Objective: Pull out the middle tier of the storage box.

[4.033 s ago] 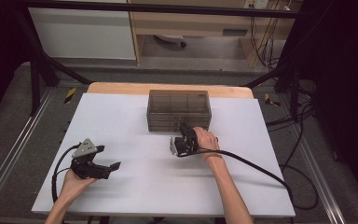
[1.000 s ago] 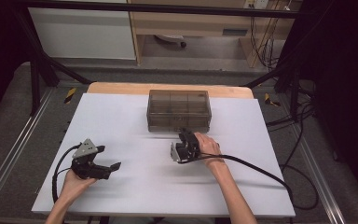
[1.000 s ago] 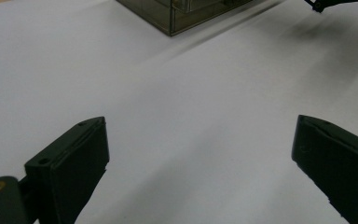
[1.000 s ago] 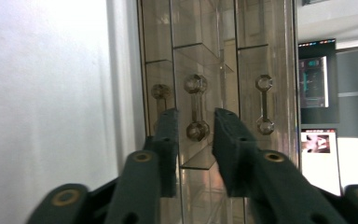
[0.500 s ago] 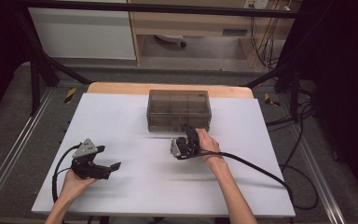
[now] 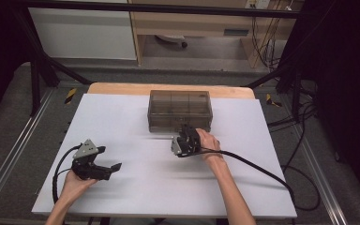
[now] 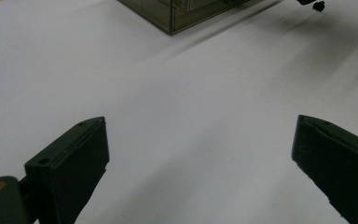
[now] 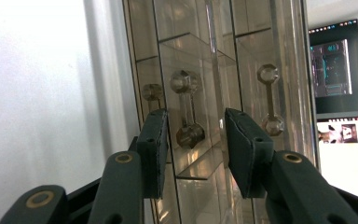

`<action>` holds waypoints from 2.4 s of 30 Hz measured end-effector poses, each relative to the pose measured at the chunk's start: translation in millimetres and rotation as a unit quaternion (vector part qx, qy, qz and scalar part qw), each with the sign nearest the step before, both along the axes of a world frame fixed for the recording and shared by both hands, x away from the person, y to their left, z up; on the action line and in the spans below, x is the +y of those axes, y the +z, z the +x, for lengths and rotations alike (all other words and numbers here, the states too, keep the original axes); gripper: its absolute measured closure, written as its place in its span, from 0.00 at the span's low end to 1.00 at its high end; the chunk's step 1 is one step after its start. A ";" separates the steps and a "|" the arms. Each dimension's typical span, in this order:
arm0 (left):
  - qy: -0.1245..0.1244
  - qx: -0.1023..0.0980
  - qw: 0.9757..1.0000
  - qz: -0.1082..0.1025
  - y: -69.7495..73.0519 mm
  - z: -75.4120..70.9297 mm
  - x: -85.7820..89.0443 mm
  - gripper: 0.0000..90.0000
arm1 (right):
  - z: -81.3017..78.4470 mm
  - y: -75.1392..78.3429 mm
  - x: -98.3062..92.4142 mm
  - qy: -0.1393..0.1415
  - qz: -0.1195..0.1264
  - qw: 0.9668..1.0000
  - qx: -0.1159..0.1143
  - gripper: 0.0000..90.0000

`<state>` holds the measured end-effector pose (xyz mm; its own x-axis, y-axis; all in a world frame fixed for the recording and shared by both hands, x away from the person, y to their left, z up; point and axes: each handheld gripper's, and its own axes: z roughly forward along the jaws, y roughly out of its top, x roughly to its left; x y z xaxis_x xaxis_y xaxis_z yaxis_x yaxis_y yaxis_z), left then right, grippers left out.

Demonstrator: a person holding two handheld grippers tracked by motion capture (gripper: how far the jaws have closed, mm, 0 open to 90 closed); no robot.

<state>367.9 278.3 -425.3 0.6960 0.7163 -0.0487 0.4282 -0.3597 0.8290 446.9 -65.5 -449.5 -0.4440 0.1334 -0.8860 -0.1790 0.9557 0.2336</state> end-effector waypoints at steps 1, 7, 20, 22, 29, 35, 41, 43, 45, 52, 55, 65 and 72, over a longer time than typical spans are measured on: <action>0.000 0.000 1.000 0.000 0.0 0.0 0.1 0.04 | 0.2 -0.1 0.2 0.000 -0.001 1.000 -0.001 0.68; -0.001 0.000 1.000 0.000 -0.1 0.0 -0.1 0.04 | -0.1 1.7 -0.4 0.003 0.000 1.000 0.004 0.69; -0.001 0.001 1.000 0.001 -0.5 -0.1 -1.1 0.04 | -4.2 7.9 -2.4 0.015 0.001 1.000 0.010 0.75; -0.001 0.001 1.000 0.001 -0.4 -0.2 -1.0 0.04 | -4.7 8.0 -2.4 0.017 -0.001 1.000 0.010 0.75; -0.002 0.001 1.000 0.001 -0.4 0.0 -0.7 0.04 | -6.9 8.2 -2.3 0.019 -0.005 1.000 0.010 0.75; -0.002 0.001 1.000 0.001 -0.3 -0.1 -0.7 0.04 | -10.0 8.2 -1.7 0.018 -0.006 1.000 0.009 0.75; -0.002 0.002 1.000 0.002 -0.4 0.0 -0.8 0.04 | -13.1 8.8 -1.4 0.022 -0.010 1.000 0.009 0.76; -0.002 0.001 1.000 0.001 -0.4 -0.1 -0.7 0.04 | -14.6 9.0 -1.3 0.021 -0.011 1.000 0.010 0.76; -0.002 0.001 1.000 0.001 -0.3 -0.1 -0.7 0.04 | -16.0 9.2 -1.3 0.022 -0.012 1.000 0.010 0.76; -0.002 0.001 1.000 0.001 -0.4 0.0 -0.9 0.04 | -20.8 9.6 -1.2 0.026 -0.019 0.999 0.011 0.76; -0.002 0.001 1.000 0.002 -0.4 -0.1 -1.0 0.04 | -22.4 9.8 -1.3 0.029 -0.022 0.999 0.011 0.76; -0.002 0.001 1.000 0.001 -0.3 -0.2 -1.1 0.04 | -28.0 10.5 -1.3 0.033 -0.028 0.999 0.012 0.76; -0.002 0.001 1.000 0.001 -0.2 -0.3 -1.1 0.04 | -31.5 11.3 -1.9 0.035 -0.033 0.999 0.012 0.76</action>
